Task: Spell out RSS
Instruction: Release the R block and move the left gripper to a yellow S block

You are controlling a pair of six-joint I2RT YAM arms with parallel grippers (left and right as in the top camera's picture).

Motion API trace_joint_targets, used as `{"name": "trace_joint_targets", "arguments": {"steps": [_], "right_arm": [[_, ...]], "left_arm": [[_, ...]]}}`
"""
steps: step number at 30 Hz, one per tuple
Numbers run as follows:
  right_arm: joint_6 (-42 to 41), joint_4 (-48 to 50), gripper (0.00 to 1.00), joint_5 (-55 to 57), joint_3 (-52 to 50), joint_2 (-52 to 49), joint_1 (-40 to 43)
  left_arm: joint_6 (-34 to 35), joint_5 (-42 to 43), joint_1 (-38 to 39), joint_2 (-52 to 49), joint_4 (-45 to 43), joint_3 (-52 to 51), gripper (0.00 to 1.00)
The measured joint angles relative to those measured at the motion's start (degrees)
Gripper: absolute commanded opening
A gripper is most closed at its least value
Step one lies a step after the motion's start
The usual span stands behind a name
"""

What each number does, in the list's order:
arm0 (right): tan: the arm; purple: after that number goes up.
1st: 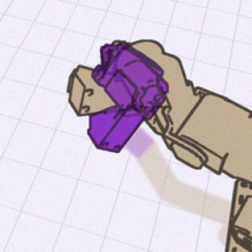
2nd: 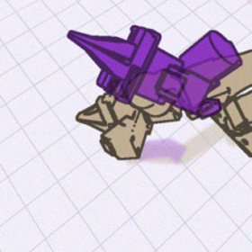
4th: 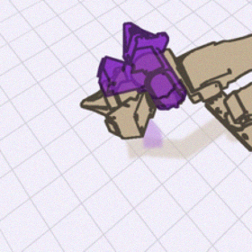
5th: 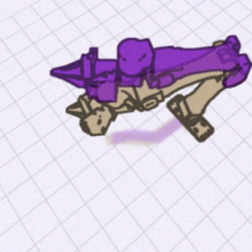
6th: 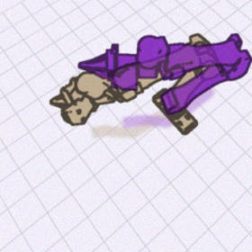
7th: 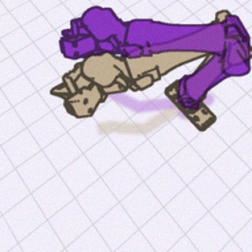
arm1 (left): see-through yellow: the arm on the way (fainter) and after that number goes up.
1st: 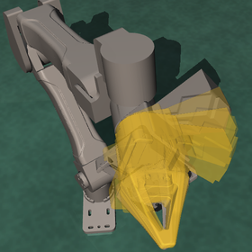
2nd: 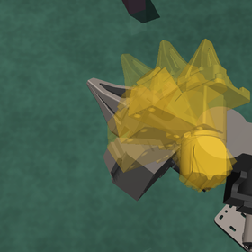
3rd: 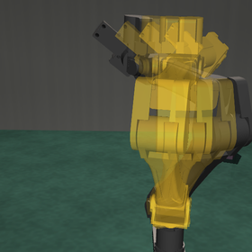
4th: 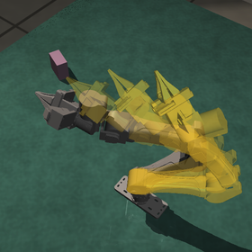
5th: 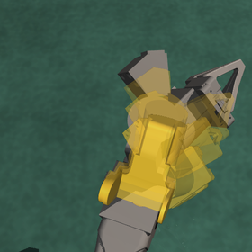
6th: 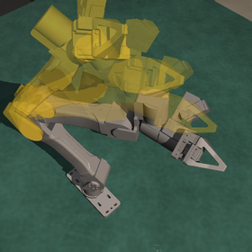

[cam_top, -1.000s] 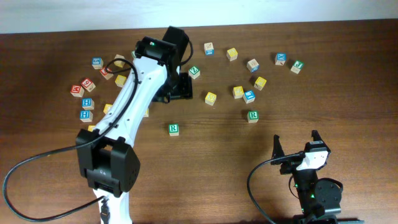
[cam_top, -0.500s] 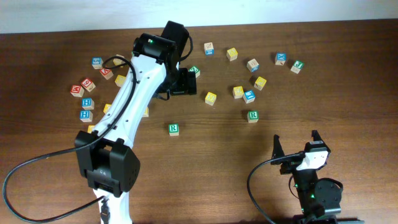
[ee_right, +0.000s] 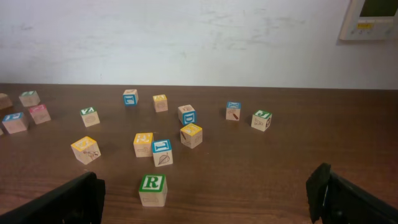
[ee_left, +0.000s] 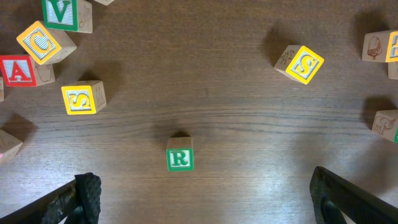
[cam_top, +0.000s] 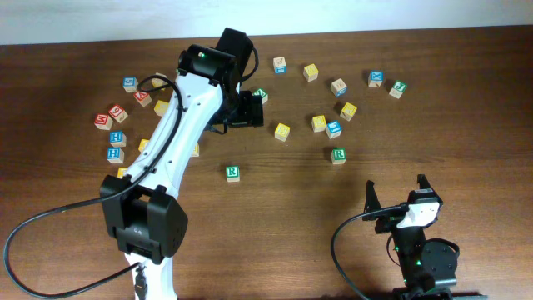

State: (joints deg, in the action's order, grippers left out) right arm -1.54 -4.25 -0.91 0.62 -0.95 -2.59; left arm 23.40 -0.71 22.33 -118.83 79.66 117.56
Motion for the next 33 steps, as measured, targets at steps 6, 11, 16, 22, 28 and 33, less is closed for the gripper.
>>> {"name": "trace_joint_targets", "arguments": {"steps": [6,11,16,22,28,33], "right_arm": [[0.0,0.0,0.98,0.0,0.0,0.0,0.0],[0.0,0.0,0.98,0.0,0.0,0.0,0.0],[0.0,0.0,0.98,0.0,0.0,0.0,0.0],[0.0,0.0,0.98,0.0,0.0,0.0,0.0],[0.0,0.0,0.98,0.0,0.0,0.0,0.0],[0.0,0.0,0.99,0.0,0.0,0.0,0.0]], "left_arm": [[0.0,0.0,0.0,0.0,-0.2,0.0,0.99],[-0.2,0.0,0.0,0.0,-0.3,0.0,0.99],[-1.0,0.0,0.0,0.0,-1.2,0.0,0.99],[-4.2,0.2,0.0,0.0,-4.5,0.0,0.99],[-10.3,6.3,1.2,-3.8,-5.4,0.1,0.99],[-14.1,7.6,5.1,-8.4,-10.3,0.1,0.99]]}}
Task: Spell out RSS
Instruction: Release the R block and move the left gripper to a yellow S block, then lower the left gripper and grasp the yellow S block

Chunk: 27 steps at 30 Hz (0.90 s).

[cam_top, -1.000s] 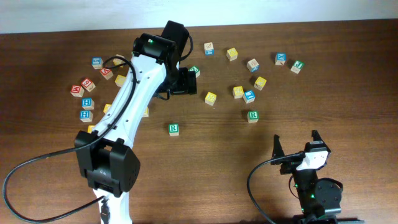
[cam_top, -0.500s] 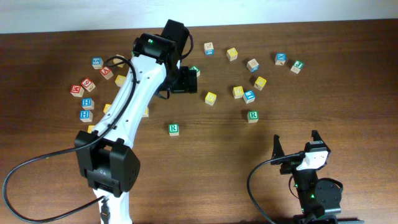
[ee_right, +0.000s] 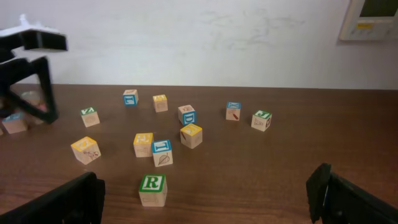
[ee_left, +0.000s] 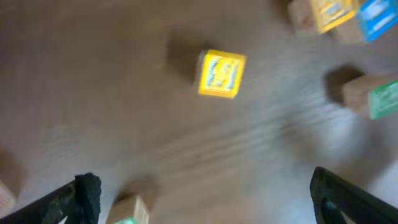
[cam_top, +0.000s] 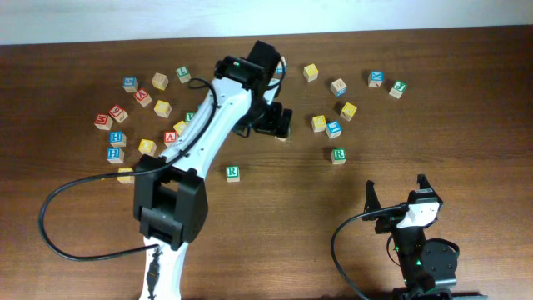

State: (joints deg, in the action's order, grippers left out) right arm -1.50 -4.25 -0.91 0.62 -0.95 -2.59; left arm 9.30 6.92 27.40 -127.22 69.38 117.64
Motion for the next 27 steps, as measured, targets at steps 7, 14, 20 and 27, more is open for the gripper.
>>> {"name": "trace_joint_targets", "arguments": {"steps": [7,14,20,27], "right_arm": [[0.0,0.0,0.98,0.0,0.0,0.0,0.0],[0.0,0.0,0.98,0.0,0.0,0.0,0.0],[0.0,0.0,0.98,0.0,0.0,0.0,0.0],[0.0,0.0,0.98,0.0,0.0,0.0,0.0]], "left_arm": [[-4.1,-2.4,3.5,-0.7,-8.5,0.1,0.94],[-15.3,-3.2,5.7,-6.5,-10.9,0.1,0.99],[-18.3,-4.7,6.0,-7.5,-13.0,0.1,0.88],[-18.5,-5.0,6.0,-7.5,-13.0,0.1,0.84]]}}
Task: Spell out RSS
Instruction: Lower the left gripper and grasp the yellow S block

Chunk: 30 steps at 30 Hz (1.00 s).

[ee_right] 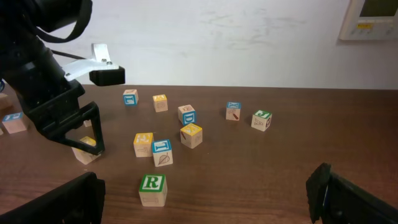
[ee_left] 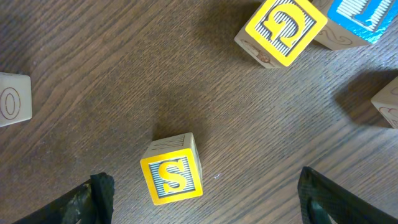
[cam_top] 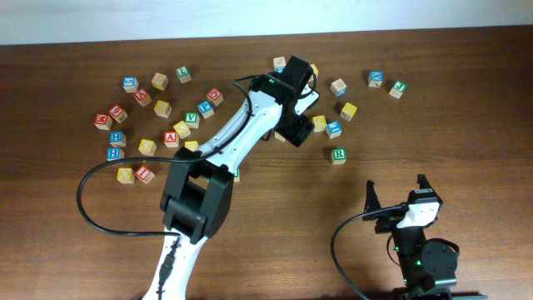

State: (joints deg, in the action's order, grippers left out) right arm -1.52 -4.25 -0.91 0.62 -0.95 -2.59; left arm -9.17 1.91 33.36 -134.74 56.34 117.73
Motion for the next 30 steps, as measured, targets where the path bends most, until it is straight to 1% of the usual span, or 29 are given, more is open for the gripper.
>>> {"name": "trace_joint_targets", "arguments": {"steps": [2,5,7,10,12,17,21,24,30], "right_arm": [[0.0,0.0,0.98,0.0,0.0,0.0,0.0],[0.0,0.0,0.98,0.0,0.0,0.0,0.0],[0.0,0.0,0.98,0.0,0.0,0.0,0.0],[0.0,0.0,0.98,0.0,0.0,0.0,0.0],[0.0,0.0,0.98,0.0,0.0,0.0,0.0],[0.0,0.0,0.98,0.0,0.0,0.0,0.0],[0.0,0.0,0.98,0.0,0.0,0.0,0.0],[0.0,0.0,0.98,0.0,0.0,0.0,0.0],[0.0,0.0,0.98,0.0,0.0,0.0,0.0]], "left_arm": [[0.2,0.0,0.0,-0.7,0.0,0.0,0.74],[0.4,0.0,0.0,-4.1,0.2,0.0,0.72],[0.4,0.0,0.0,-4.8,0.2,0.0,0.62],[0.6,0.0,0.0,-4.8,0.0,0.0,0.59],[0.6,-0.1,0.0,-4.8,0.0,0.0,0.54],[0.6,-1.6,0.0,-4.8,-0.3,0.0,0.35],[0.9,-2.4,0.0,-4.8,-0.3,0.0,0.32],[0.8,-2.4,0.0,-4.8,-0.3,0.0,0.25],[0.8,-2.6,0.0,-4.8,-0.2,0.0,0.24]]}}
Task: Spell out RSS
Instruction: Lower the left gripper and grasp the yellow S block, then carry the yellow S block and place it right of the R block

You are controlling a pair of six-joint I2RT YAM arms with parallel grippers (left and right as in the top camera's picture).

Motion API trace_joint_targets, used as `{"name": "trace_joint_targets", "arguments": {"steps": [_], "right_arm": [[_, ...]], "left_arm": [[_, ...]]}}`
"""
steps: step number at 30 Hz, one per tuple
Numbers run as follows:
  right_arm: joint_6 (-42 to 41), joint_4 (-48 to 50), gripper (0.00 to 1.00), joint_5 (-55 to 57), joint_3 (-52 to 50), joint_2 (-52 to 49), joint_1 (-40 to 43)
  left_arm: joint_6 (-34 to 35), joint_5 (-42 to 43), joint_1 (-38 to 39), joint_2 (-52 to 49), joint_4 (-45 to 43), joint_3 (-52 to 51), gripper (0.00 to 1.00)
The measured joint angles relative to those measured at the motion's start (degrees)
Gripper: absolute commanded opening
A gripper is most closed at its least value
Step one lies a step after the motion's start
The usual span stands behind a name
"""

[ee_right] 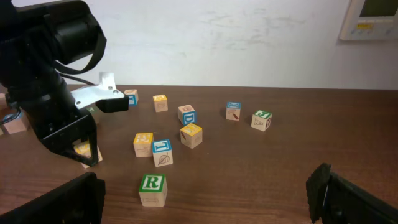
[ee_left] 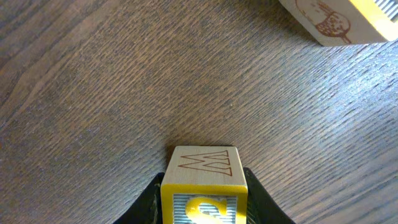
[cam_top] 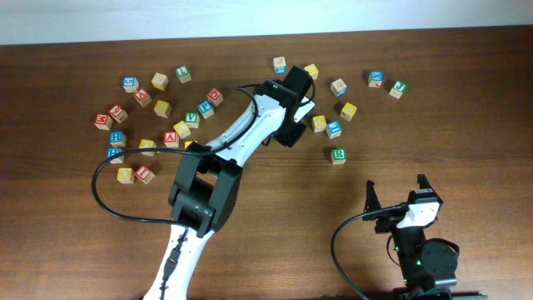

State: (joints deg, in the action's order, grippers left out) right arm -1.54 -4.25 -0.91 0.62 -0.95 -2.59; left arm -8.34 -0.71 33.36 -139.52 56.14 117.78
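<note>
A yellow S block [ee_left: 204, 186] stands on the brown table, its wooden side marked with triangles. My left gripper [ee_left: 204, 208] is down at it, with a dark finger [ee_left: 152, 202] pressed against each side, shut on the block. Overhead, the left gripper [cam_top: 287, 133] hides the block. The right wrist view shows the left gripper [ee_right: 69, 144] at the left, round the yellow block. A green R block [cam_top: 338, 155] lies to the right, also seen as the R block [ee_right: 152, 190]. My right gripper [cam_top: 396, 200] rests open near the front edge, holding nothing.
Many letter blocks are scattered at the back left [cam_top: 150, 125]. More blocks, among them a blue one [cam_top: 333, 129] and a yellow one [cam_top: 348, 110], lie right of the left gripper. A yellow block [ee_left: 329, 22] sits close ahead of the held one.
My left gripper was open and hovering over the yellow S block; now it is down at table level with its fingers against both sides of the block. The right arm is unchanged.
My left gripper first hung open over a green R block in mid-table. It then stood further right above a yellow S block, then closer over it. Now it is shut on that block on the table. The right gripper stayed parked and open.
</note>
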Motion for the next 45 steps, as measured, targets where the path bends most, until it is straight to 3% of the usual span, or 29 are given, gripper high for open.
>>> {"name": "trace_joint_targets", "arguments": {"steps": [11,20,26,35,39,45], "right_arm": [[0.0,0.0,0.98,0.0,0.0,0.0,0.0],[0.0,0.0,0.99,0.0,0.0,0.0,0.0],[0.0,0.0,0.98,0.0,0.0,0.0,0.0],[0.0,0.0,0.99,0.0,0.0,0.0,0.0],[0.0,0.0,0.99,0.0,0.0,0.0,0.0],[0.0,0.0,0.98,0.0,0.0,0.0,0.0]], "left_arm": [[5.4,2.6,0.0,3.9,12.6,7.8,0.19],[11.2,5.2,0.0,10.1,31.4,8.7,0.14],[14.7,5.2,0.0,10.1,31.7,3.6,0.15],[19.3,6.7,0.0,10.1,21.6,-10.3,0.17],[26.0,2.8,0.0,10.1,17.8,-13.4,0.17],[29.7,-1.3,-0.5,10.1,14.8,-14.3,0.18]]}}
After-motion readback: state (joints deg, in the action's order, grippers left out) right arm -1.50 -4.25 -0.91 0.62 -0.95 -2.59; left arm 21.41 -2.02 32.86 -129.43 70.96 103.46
